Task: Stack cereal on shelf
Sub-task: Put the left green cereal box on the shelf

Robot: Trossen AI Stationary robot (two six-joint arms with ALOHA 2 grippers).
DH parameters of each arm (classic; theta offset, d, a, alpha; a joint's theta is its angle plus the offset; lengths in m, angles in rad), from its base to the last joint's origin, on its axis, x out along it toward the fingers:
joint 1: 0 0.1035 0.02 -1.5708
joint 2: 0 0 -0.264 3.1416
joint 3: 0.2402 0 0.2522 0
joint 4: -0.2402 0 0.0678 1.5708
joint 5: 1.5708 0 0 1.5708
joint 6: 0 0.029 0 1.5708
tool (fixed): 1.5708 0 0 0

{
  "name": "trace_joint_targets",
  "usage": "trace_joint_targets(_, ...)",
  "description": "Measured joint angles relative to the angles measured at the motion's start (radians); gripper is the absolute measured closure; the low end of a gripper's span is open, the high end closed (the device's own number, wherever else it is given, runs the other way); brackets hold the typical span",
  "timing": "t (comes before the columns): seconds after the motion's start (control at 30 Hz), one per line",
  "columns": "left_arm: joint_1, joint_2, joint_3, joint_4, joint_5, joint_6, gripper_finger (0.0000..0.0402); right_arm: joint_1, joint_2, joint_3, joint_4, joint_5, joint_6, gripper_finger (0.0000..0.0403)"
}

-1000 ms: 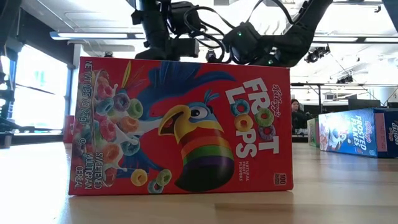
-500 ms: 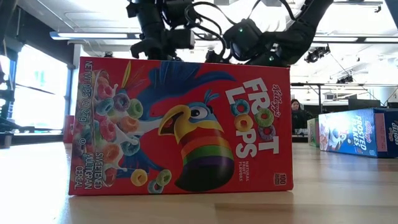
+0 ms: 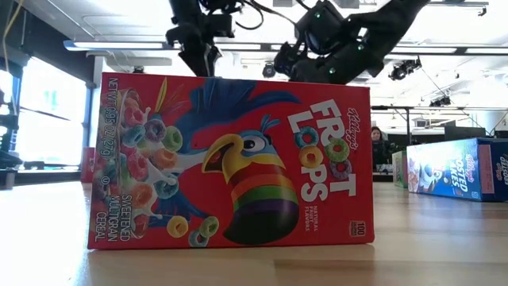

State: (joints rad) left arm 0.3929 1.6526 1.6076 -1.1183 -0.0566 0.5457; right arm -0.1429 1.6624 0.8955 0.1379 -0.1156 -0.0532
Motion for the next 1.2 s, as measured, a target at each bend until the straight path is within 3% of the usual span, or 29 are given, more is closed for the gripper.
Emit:
trace_joint_targets(0.2,0.154,0.044,0.099,-0.018,0.021,0.019,0.0236,0.000,-0.019,0.000,-0.031,-0.017,-0.016,0.0402)
trace_joint_targets(0.43,0.244,0.136,0.157,0.025,0.046,0.093,0.0236,0.000,-0.018,0.000,-0.037,-0.021,-0.026,0.0402)
trace_joint_targets(0.8,0.303,0.320,0.301,0.011,0.068,0.125,0.0236,0.000,-0.018,0.000,-0.039,-0.051,-0.026,0.0402)
trace_joint_targets(1.2,0.308,0.342,0.308,0.009,0.078,0.101,0.0205,0.000,-0.017,0.000,-0.046,-0.059,-0.033,0.0402)
